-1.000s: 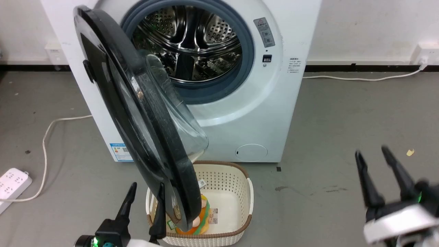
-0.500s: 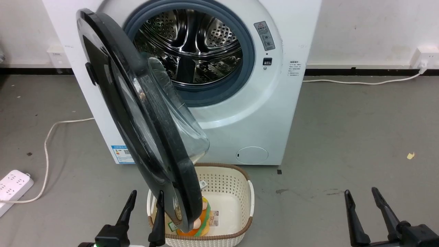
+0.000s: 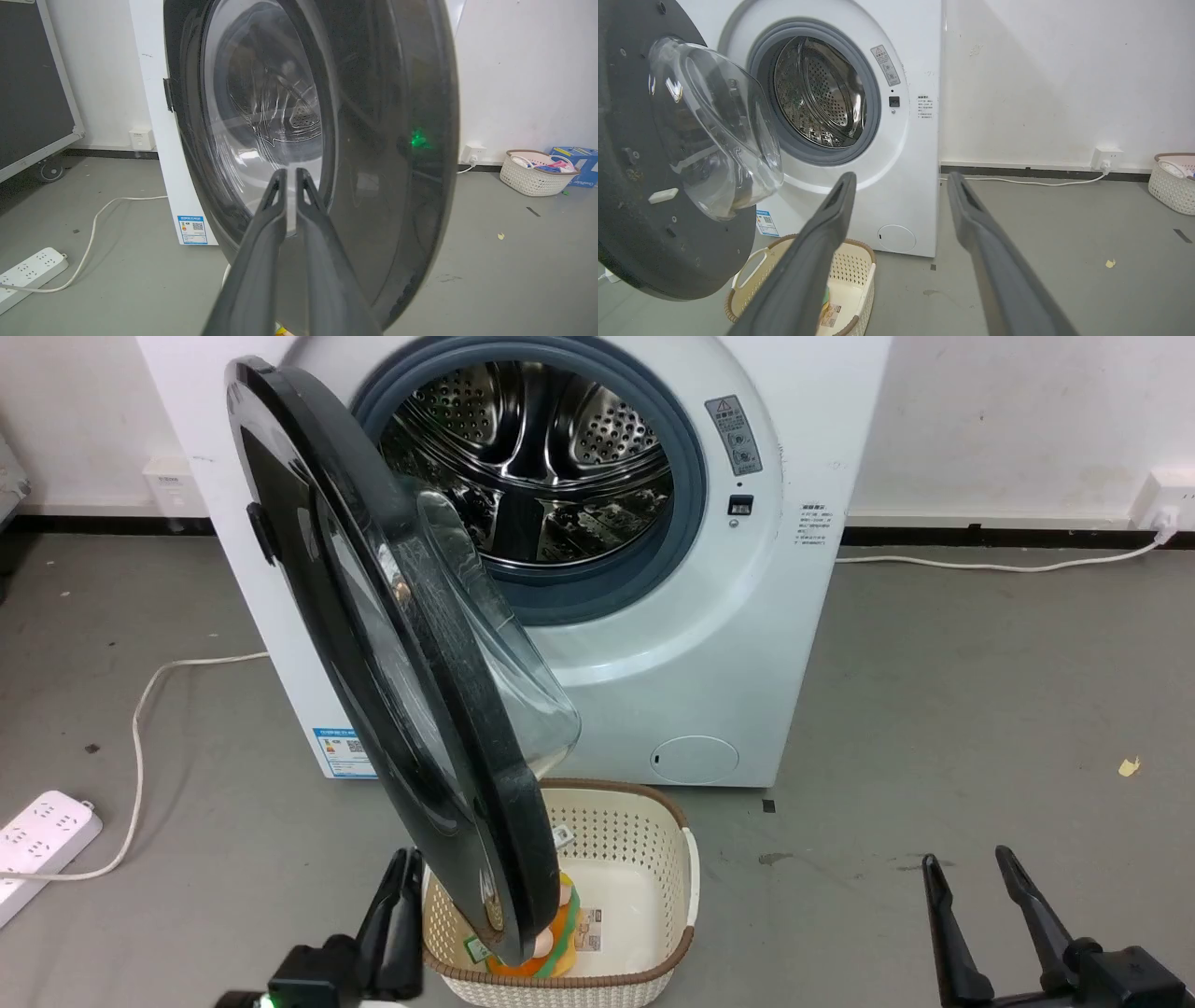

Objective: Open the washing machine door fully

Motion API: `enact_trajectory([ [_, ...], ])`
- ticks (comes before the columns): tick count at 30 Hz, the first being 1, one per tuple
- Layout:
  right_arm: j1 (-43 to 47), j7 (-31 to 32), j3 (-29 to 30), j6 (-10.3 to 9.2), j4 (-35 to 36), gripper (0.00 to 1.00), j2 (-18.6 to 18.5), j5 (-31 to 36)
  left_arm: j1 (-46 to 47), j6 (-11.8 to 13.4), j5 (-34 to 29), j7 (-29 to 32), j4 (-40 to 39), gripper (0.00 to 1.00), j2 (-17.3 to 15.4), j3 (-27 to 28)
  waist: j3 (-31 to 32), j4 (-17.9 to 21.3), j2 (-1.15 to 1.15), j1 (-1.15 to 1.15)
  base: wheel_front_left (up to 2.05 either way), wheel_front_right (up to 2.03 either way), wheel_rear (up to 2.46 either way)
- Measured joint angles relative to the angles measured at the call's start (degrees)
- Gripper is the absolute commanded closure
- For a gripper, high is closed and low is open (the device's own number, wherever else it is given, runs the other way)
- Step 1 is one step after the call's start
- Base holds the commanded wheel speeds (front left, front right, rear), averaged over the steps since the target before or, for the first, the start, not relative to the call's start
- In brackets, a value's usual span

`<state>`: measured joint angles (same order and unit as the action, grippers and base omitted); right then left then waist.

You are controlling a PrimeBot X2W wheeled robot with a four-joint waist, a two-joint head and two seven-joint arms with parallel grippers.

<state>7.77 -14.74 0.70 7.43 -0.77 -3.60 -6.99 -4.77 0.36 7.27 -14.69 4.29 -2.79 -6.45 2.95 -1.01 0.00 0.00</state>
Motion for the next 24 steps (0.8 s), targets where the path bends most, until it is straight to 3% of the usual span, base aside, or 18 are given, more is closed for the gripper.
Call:
enact_trajectory([
  [5, -0.05, 0.0, 0.25, 0.0, 0.11, 0.0, 0.1, 0.08, 0.41, 0.78, 1.11, 0.0, -4.94, 1.0, 0.0, 2.01, -0.2, -0.03, 0.0, 0.0, 0.0, 0.0, 0.0],
  [13, -0.1, 0.0, 0.71, 0.0, 0.13, 0.0, 0.23, -0.27, 6.26, 4.52, 3.96, -0.05, -17.85, 1.0, -0.01, 5.61, -0.15, 0.03, 0.0, 0.0, 0.0, 0.0, 0.0],
  [19, -0.21, 0.0, 0.53, 0.0, -0.38, 0.0, 0.31, -1.23, 10.71, 4.64, 2.43, -0.07, -26.76, 1.0, -0.01, 5.25, -0.33, 0.8, 0.0, 0.0, 0.0, 0.0, 0.0],
  [24, -0.3, 0.0, 0.47, 0.0, -0.47, 0.0, 0.34, -1.24, 10.94, 4.0, 2.33, -0.07, -28.87, 1.0, -0.02, 2.45, -0.27, 1.53, 0.0, 0.0, 0.0, 0.0, 0.0],
])
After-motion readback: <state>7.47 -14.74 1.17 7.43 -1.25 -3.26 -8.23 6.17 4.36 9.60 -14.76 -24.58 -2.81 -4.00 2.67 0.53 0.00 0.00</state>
